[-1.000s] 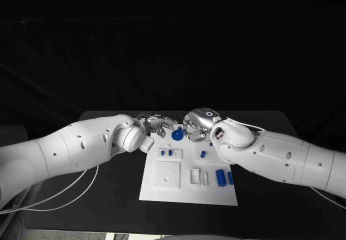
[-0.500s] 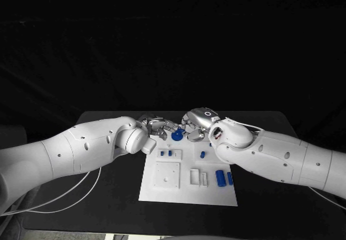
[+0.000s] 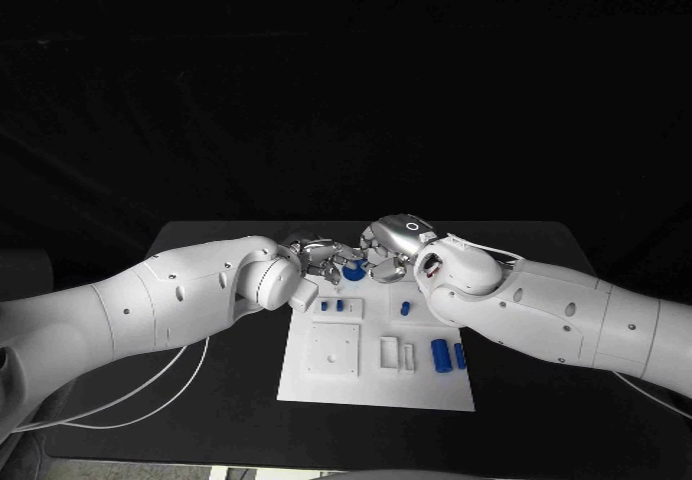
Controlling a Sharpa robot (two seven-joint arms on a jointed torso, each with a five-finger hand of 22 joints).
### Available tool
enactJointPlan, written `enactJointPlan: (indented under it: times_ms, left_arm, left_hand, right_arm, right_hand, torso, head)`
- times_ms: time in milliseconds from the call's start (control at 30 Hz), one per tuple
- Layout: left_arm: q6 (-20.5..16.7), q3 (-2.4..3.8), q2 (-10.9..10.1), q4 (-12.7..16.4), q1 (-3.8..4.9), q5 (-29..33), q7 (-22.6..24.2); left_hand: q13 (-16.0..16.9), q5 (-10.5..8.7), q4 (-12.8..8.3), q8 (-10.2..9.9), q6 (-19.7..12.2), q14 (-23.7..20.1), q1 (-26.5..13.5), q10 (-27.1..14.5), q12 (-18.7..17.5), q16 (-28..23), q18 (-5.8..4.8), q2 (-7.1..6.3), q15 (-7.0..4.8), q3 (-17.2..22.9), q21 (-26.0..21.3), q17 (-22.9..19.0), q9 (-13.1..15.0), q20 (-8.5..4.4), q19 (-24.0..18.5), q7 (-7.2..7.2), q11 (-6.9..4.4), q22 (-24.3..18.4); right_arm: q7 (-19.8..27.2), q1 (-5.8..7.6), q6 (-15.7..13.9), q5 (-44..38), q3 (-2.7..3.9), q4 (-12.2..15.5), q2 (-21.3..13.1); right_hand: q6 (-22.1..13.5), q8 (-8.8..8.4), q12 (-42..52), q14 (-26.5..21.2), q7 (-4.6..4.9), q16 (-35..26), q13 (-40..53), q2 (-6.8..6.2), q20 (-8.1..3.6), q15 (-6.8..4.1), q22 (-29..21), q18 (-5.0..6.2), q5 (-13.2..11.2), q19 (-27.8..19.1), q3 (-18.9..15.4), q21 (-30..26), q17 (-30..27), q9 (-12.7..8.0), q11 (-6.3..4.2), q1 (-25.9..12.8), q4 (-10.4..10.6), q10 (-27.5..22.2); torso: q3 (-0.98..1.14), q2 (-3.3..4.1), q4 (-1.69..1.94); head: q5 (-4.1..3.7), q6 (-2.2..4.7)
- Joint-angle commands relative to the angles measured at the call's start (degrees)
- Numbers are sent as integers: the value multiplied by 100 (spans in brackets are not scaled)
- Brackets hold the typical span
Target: Assemble the parts on the task board
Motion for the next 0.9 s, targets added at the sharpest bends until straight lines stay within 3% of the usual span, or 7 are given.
enactJointPlan:
  times_ms: [33,467,900]
  left_arm:
    - [235,3,32,27,3,130,-1]
    - [211,4,42,26,1,142,-27]
    - [179,5,81,14,1,130,-5]
  left_hand:
    - [-12,-26,-35,25,39,44,0,49,20,-33,330,34,-4,-18,-36,2,-8,-9,51,-12,8,5]
    - [-68,-19,-91,30,63,65,37,110,19,-62,324,122,-19,-17,-46,13,-41,-26,57,-21,-7,17]
    - [-142,-11,-153,86,198,102,80,275,47,-93,298,405,-57,32,-50,45,-81,-52,66,-70,-48,50]
  right_arm:
    - [-20,2,-33,-44,4,1,11]
    - [-7,3,3,-52,4,-1,29]
    - [4,3,42,-42,3,-1,54]
  right_hand:
    - [28,-38,-28,34,6,-23,-8,-62,2,6,-9,76,1,39,15,32,-8,1,-3,14,12,45]
    - [24,-44,-32,37,9,-28,-9,-76,0,4,-12,76,3,39,22,30,-9,0,-1,21,19,45]
    - [19,-51,-37,37,12,-35,-10,-87,0,2,-15,76,3,36,24,27,-11,-1,1,24,28,44]
  torso:
    - [4,-1,5]
    - [8,1,-1]
    - [5,2,5]
  head:
    - [-2,0]
    - [-5,-5]
    - [-5,-2]
